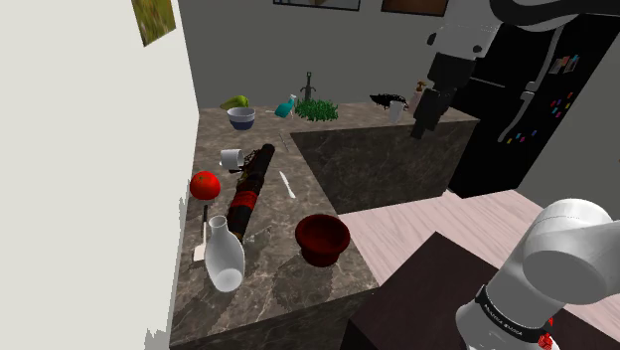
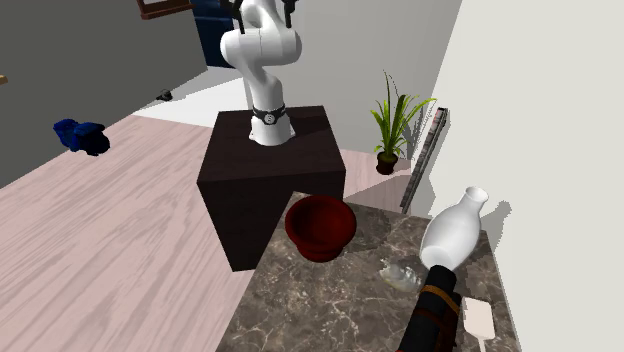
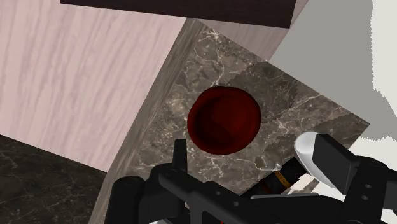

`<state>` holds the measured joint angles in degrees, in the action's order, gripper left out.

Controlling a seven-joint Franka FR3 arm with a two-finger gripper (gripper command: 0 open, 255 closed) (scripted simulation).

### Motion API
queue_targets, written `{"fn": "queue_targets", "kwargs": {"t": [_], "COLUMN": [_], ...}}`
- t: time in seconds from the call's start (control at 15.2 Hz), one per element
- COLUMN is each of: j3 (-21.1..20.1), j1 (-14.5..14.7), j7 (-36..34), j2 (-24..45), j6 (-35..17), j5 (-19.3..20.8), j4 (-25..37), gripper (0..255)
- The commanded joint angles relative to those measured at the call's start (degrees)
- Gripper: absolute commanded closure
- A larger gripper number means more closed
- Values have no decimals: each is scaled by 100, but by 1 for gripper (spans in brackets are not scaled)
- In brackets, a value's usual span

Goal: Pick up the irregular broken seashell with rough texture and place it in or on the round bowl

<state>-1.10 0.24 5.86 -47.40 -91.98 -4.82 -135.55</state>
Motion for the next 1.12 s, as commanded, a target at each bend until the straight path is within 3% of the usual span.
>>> {"fn": "queue_targets", "kwargs": {"t": [0.0, 0.53, 1.06], "j3": [0, -109, -237], "j1": [0, 247, 499], "j7": [0, 352, 731], "j2": [0, 1168, 2706], "j6": [0, -1532, -2922], "j5": [0, -196, -403], "j4": [0, -399, -286], "gripper": [0, 0, 0]}}
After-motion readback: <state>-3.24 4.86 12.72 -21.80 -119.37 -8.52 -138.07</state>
